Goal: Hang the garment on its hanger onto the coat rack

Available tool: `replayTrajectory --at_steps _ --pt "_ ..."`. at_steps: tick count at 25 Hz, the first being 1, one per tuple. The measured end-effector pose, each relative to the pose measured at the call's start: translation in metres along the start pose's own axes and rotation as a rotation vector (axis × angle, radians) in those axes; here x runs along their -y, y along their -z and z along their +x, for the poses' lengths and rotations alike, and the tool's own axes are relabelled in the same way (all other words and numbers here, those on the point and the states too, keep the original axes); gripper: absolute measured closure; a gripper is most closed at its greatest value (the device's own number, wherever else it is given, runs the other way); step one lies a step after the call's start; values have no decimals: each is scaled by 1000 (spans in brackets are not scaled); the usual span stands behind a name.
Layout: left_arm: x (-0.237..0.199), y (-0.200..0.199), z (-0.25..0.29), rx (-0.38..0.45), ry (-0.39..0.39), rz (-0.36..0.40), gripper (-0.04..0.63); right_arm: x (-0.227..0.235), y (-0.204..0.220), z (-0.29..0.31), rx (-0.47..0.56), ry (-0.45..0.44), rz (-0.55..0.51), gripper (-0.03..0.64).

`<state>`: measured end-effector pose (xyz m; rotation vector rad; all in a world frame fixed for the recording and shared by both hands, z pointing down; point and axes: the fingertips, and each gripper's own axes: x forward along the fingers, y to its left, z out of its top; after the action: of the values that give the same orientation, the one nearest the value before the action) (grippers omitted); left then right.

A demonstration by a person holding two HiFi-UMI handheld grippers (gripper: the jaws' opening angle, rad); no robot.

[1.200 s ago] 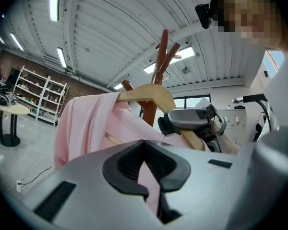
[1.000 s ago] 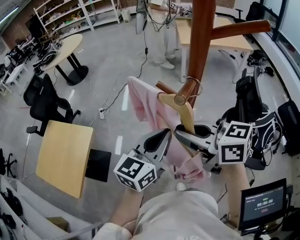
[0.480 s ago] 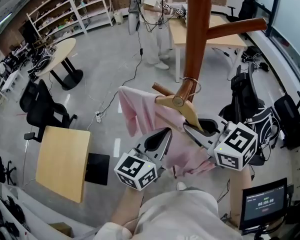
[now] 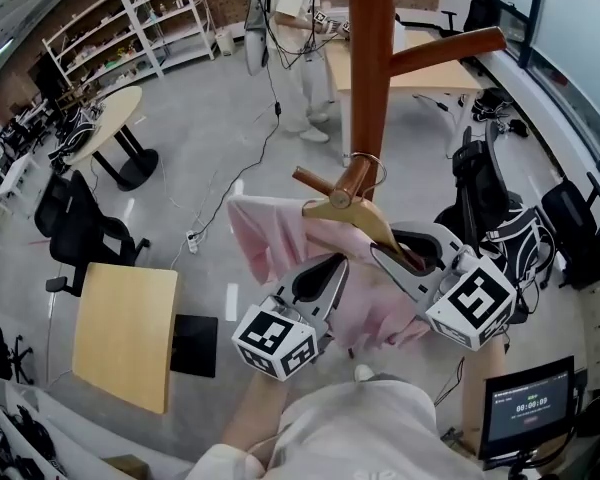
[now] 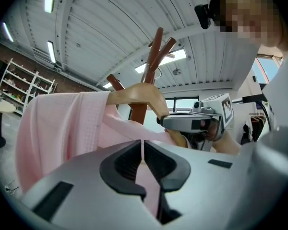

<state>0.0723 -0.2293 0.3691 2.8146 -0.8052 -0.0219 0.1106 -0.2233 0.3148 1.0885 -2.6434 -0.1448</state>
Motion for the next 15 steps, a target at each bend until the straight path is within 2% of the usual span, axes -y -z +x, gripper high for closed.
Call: replayTrajectory --at_steps 3,7,15 --pt "0 -1 -2 5 6 -1 589 0 1 -7 -3 -5 -9 554" --pt "3 -2 -5 16 8 3 588 9 1 -13 -1 54 -19 543" --pt "11 -4 -11 28 9 18 551 13 -14 -40 125 75 82 534"
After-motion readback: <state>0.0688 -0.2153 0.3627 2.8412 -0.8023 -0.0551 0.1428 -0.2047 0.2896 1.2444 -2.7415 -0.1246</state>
